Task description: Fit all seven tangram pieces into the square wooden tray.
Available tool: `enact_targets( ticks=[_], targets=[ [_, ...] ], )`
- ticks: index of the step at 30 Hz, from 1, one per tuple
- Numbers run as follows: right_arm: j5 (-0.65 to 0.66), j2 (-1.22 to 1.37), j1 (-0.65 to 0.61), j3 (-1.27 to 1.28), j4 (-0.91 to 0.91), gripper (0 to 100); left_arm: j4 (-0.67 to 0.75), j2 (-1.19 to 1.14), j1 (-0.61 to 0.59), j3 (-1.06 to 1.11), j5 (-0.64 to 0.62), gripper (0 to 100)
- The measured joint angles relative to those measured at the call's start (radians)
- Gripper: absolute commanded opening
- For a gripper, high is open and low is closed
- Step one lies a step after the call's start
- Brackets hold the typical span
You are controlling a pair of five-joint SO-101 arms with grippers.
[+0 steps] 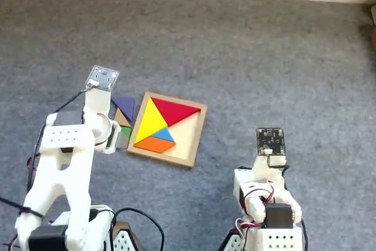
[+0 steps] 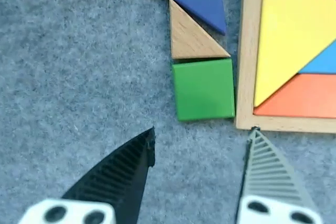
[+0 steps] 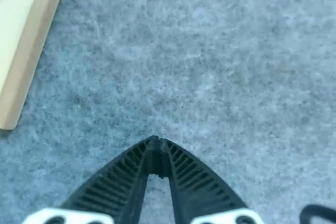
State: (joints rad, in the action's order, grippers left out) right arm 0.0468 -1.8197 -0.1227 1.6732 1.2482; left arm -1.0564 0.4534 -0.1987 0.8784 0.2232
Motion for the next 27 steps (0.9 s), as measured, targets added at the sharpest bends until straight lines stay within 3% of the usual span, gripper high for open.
enact_targets(
  ticks=[9,20,27],
  targets=[
    [0.0,0.0,0.006,0.0,0.003,0.5,0.107,-0.107,0.023,-0.014,0.0,27],
    [0.0,0.0,0.006,0.0,0.003,0.5,0.112,-0.376,0.034,-0.18,-0.06,27],
    [0.0,0.0,0.006,0.0,0.003,0.5,0.112,-0.388,-0.008,-0.189,-0.063,27]
  ],
)
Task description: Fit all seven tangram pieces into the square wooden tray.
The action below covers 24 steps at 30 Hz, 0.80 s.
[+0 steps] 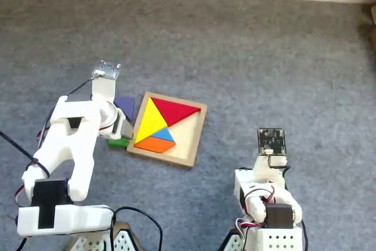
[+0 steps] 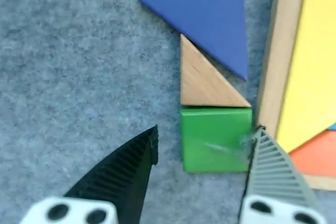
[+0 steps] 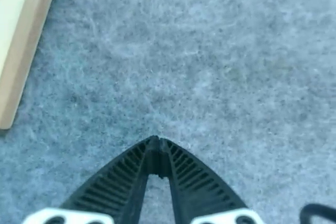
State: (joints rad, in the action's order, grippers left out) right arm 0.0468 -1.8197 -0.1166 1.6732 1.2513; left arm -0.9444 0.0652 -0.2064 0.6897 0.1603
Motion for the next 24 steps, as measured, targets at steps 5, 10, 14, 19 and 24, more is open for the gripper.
enact_targets(
  ticks=[5,10,14,19,24],
  targets=[
    [0.0,0.0,0.0,0.0,0.0,0.5,-0.015,-0.014,-0.009,0.002,0.0,25],
    [0.0,0.0,0.0,0.0,0.0,0.5,-0.015,-0.015,-0.005,0.002,0.002,23],
    [0.0,0.0,0.0,0.0,0.0,0.5,-0.015,-0.015,-0.005,0.002,0.002,23],
    [0.0,0.0,0.0,0.0,0.0,0.5,-0.015,-0.02,0.046,0.002,0.005,23],
    [0.0,0.0,0.0,0.0,0.0,0.5,-0.034,-0.092,0.049,-0.044,0.005,23]
  ],
)
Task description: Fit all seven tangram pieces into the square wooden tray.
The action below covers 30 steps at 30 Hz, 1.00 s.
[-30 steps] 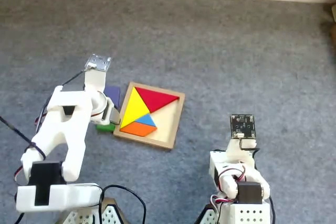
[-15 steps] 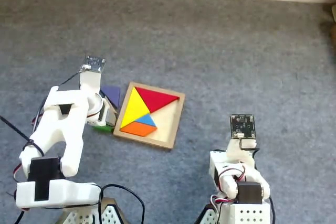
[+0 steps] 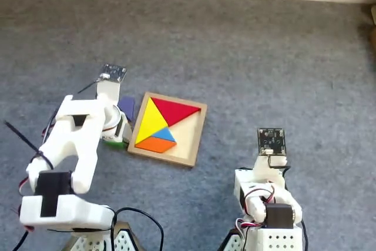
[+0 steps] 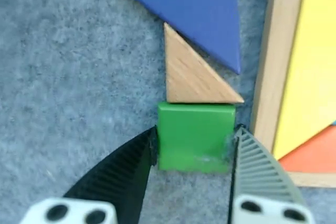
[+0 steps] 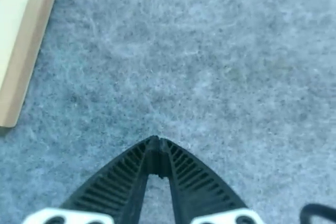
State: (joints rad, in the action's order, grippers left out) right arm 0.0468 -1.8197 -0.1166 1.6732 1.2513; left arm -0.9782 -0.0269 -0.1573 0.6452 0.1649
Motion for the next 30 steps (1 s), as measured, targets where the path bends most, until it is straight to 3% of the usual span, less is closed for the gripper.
enact_targets(
  ticks=[11,20,24,30],
  targets=[
    [0.0,0.0,0.0,0.0,0.0,0.5,-0.1,-0.123,0.012,-0.138,-0.002,9],
    [0.0,0.0,0.0,0.0,0.0,0.5,-0.097,0.129,0.058,0.035,0.0,9],
    [0.0,0.0,0.0,0.0,0.0,0.5,-0.12,0.269,0.089,0.041,-0.002,9],
    [0.0,0.0,0.0,0.0,0.0,0.5,-0.175,0.288,0.104,-0.043,0.018,9]
  ],
)
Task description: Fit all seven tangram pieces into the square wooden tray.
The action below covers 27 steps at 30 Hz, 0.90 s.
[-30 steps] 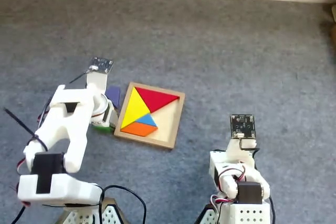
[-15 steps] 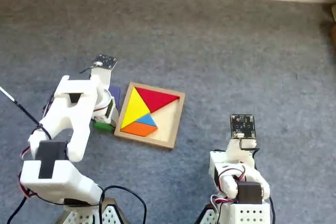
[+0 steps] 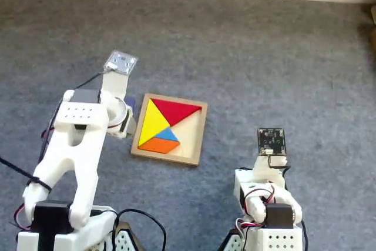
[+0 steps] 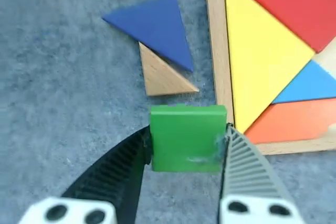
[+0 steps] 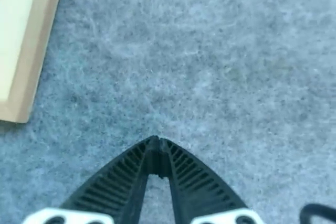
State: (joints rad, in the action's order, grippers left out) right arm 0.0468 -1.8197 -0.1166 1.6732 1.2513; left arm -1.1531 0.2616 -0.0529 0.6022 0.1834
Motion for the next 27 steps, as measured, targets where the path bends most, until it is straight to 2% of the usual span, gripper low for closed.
enact_targets(
  ticks=[10,16,27],
  targets=[
    [0.0,0.0,-0.035,0.0,0.0,0.5,-0.12,-0.267,0.247,-0.324,0.026,9],
    [0.0,0.0,-0.04,0.0,0.0,0.5,-0.189,-0.476,0.311,-0.563,0.026,9],
    [0.0,0.0,-0.043,0.0,0.0,0.5,-0.198,-0.511,0.437,-0.631,0.026,9]
  ],
)
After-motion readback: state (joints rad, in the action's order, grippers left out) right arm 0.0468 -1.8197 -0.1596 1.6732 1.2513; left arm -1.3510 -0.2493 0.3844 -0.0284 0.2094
